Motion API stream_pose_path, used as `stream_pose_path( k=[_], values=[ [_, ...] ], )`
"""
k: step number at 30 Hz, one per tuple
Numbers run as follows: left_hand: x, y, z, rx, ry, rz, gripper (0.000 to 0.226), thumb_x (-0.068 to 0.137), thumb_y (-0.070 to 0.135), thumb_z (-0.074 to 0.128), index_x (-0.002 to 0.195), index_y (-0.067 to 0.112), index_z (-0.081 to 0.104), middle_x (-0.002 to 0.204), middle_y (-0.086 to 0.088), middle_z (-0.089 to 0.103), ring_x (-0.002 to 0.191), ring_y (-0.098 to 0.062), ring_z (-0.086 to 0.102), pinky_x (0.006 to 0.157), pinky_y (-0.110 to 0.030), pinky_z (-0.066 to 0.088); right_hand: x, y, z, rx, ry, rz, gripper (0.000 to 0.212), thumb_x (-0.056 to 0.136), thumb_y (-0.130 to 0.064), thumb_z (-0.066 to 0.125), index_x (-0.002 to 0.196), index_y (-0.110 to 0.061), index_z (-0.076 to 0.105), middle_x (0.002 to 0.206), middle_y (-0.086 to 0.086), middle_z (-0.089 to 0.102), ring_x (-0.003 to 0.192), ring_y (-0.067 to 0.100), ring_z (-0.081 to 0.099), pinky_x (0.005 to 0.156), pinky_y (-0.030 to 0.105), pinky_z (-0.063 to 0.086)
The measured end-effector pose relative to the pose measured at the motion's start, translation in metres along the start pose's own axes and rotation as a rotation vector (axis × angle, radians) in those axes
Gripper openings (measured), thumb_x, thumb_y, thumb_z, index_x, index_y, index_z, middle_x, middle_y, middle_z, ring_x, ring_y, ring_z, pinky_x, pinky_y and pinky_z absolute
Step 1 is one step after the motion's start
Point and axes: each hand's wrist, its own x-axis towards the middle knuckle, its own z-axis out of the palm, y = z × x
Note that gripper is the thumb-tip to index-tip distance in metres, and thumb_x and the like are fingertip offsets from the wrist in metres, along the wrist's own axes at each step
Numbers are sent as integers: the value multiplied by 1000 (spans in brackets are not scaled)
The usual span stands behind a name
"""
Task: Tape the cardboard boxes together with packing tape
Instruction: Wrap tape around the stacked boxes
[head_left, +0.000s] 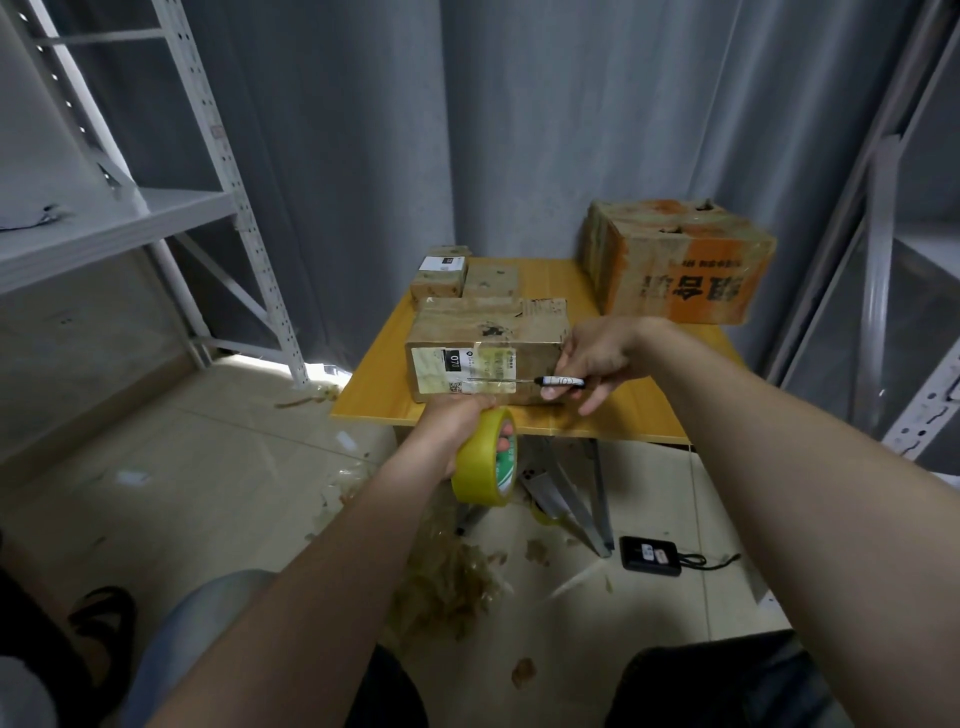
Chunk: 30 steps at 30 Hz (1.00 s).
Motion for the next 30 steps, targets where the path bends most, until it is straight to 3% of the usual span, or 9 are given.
stream_pose_path(
  k=[6, 8, 12, 16, 19, 22, 25, 27, 30],
  values=[
    [-2, -2, 2, 38, -20, -18, 20, 105, 14, 58, 118, -1, 61, 74, -21, 71, 46, -26, 64, 45, -31, 54, -3, 2, 6, -129, -2, 60, 53, 71, -21, 96, 110, 6, 72, 92, 15, 63, 79, 24, 65, 84, 41, 64],
    [-3, -6, 3, 57, -33, -34, 20, 105, 12, 58, 116, -4, 61, 74, -23, 70, 45, -27, 64, 44, -31, 54, -7, 1, 9, -164, -46, 79, 52, 74, -24, 94, 110, 2, 67, 85, 12, 56, 70, 22, 56, 75, 39, 63],
    [-8, -11, 2, 117, -93, -93, 18, 101, 6, 60, 109, -10, 61, 71, -25, 68, 45, -29, 64, 45, -32, 55, -17, 4, 7, -16, -134, 25, 39, 80, -24, 88, 107, -2, 71, 77, 6, 61, 56, 12, 51, 75, 36, 65],
    [-13, -12, 3, 251, -189, -152, 15, 102, 10, 58, 108, -4, 59, 80, -28, 71, 57, -34, 69, 55, -39, 59, -27, 10, 0, 240, -163, -165, 49, 73, -24, 88, 112, 0, 72, 76, 2, 72, 67, 14, 61, 80, 38, 66],
    [-14, -10, 8, 316, -231, -168, 16, 103, 16, 58, 108, 1, 60, 88, -27, 74, 65, -36, 71, 65, -43, 61, -29, 22, -3, 590, 11, -344, 51, 71, -28, 90, 114, -5, 76, 105, 13, 73, 72, 20, 67, 73, 38, 66],
    [-16, -7, 13, 332, -276, -194, 15, 104, 19, 57, 106, 4, 60, 89, -25, 74, 66, -35, 72, 63, -40, 61, -22, 47, -3, 784, 439, -369, 46, 75, -41, 89, 111, -16, 76, 118, 11, 73, 83, 23, 70, 63, 34, 62],
    [-17, -6, 18, 336, -295, -198, 15, 104, 20, 56, 104, 6, 58, 89, -25, 74, 67, -34, 72, 61, -39, 60, -9, 85, 2, 609, 808, -33, 33, 80, -43, 87, 85, -15, 71, 96, 7, 70, 78, 23, 63, 59, 37, 56],
    [-16, -6, 19, 346, -304, -196, 16, 105, 21, 56, 106, 6, 58, 92, -25, 74, 69, -35, 72, 63, -40, 61, -1, 105, 5, 325, 848, 193, 41, 83, -41, 84, 71, -11, 60, 87, 12, 62, 71, 23, 56, 52, 35, 41],
    [-13, -5, 19, 369, -315, -198, 18, 105, 23, 58, 110, 6, 60, 96, -24, 75, 72, -34, 74, 66, -40, 62, 6, 108, 6, 111, 812, 236, 39, 88, -42, 77, 77, -10, 58, 103, 14, 59, 99, 34, 55, 63, 37, 41]
  ],
)
